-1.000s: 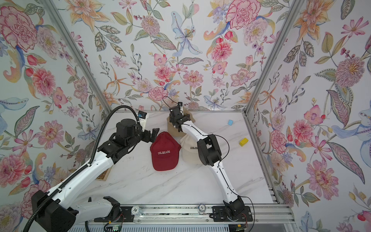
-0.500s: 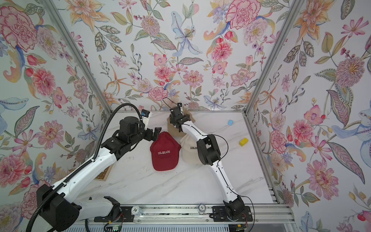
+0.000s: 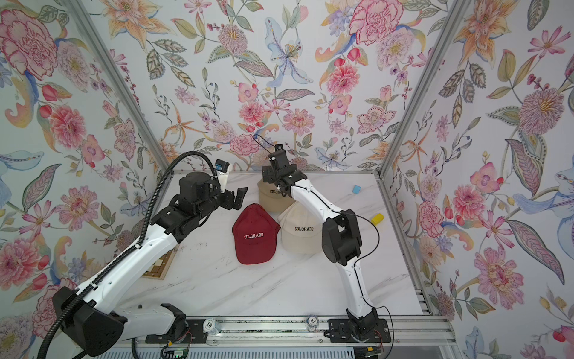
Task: Stack the baseball caps by color
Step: Place the baseball cap on the baseball cap, then reset both arms
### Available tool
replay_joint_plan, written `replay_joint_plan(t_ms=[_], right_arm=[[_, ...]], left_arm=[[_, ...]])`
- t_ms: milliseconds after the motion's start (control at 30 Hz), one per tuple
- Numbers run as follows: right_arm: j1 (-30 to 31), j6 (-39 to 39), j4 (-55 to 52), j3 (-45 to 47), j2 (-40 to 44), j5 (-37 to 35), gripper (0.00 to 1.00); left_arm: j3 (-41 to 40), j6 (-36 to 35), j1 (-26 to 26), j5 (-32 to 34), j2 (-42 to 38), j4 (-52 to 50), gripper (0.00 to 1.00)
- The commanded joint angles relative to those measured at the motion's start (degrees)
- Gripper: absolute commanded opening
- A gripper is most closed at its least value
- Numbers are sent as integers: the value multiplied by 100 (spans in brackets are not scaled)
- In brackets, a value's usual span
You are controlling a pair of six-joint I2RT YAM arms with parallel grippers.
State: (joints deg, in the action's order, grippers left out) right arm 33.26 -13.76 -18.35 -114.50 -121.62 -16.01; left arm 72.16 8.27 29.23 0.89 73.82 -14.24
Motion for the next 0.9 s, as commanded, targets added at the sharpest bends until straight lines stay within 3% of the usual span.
replay_joint_plan(t_ms=[0,100,200,300,400,600,633,767,867], right_arm=[[-109,148,725,1334,1279,316,99],[-337,288,1870,3394,2761,497,99],[-710,565,3104,5523,4282,381,99],[-1057,986,4155,7402,5583,-83,99],[-1193,1371,4816,8720,6275,-691,99],[-1284,1439,5859,9670,5815,-1651,99],[-1305,1584,5892,9614,5722,-1517,99],[-1621,1802,6788,9742,4962,-1241,99],[-1776,1880,7564,9973,4389,-1154,99]], left_arm=[[37,-168,-62,609,-336,177,100],[-688,-184,-75,1365,-805,932,100],[-1925,-314,-88,2543,-1529,2089,100],[-3471,-857,-159,3191,-2240,3666,100],[-4810,-1280,-226,3707,-2519,5144,100],[-5938,-696,-579,4398,-1862,6382,99],[-6091,-737,-602,4423,-1673,6711,100],[-6520,-919,-675,4347,-1129,7418,99],[-6812,-694,-1069,3735,-834,8038,100]])
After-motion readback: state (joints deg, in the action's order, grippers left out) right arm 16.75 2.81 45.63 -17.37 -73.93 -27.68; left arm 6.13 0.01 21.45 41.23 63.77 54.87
